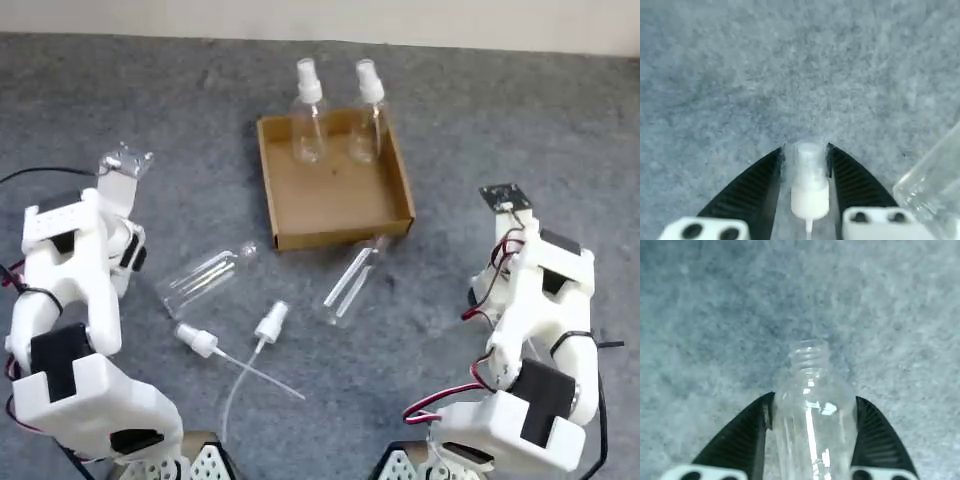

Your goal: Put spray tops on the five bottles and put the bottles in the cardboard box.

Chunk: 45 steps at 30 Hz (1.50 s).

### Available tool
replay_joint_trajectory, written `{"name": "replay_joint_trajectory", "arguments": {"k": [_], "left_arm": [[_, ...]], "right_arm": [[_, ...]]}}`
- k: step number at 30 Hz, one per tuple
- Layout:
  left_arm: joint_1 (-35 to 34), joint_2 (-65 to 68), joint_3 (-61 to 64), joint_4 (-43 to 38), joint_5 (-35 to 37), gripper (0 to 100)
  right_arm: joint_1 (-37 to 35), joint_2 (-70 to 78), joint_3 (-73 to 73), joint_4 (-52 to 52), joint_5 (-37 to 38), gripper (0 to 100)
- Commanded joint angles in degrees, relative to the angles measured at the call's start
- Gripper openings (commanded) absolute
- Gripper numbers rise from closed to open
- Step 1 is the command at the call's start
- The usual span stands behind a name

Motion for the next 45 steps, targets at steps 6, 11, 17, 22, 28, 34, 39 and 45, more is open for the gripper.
{"name": "replay_joint_trajectory", "arguments": {"k": [6, 11, 17, 22, 28, 34, 39, 45], "left_arm": [[-6.9, -0.92, -16.31, 22.33, -12.4, 11], [-12.35, -0.4, -16.92, 24.79, -19.96, 11], [-11.3, -0.4, -13.41, 19.87, -22.42, 11], [-6.29, -0.31, -12.35, 15.82, -20.13, 11], [-1.01, -0.22, -12.26, 10.37, -15.47, 11], [-1.1, 5.32, -8.66, 4.31, -15.3, 11], [-2.07, 12.7, -9.54, 1.85, -15.21, 11], [-4.35, 14.2, -14.29, 2.37, -14.07, 11]], "right_arm": [[1.1, -0.48, -1.54, 1.01, 3.87, 14.6], [0.13, -0.57, -1.54, 1.1, 3.69, 14.6], [-2.24, -0.57, -1.54, 6.37, 3.6, 14.6], [-2.07, -0.57, -1.54, 7.08, 3.52, 14.6], [-1.8, -0.48, -1.54, 6.64, 3.52, 14.6], [-1.98, -0.48, -1.54, 6.64, 3.6, 14.6], [-2.24, -0.48, -1.54, 6.64, 3.6, 14.6], [-2.24, -0.48, -1.54, 6.9, 3.6, 14.6]]}}
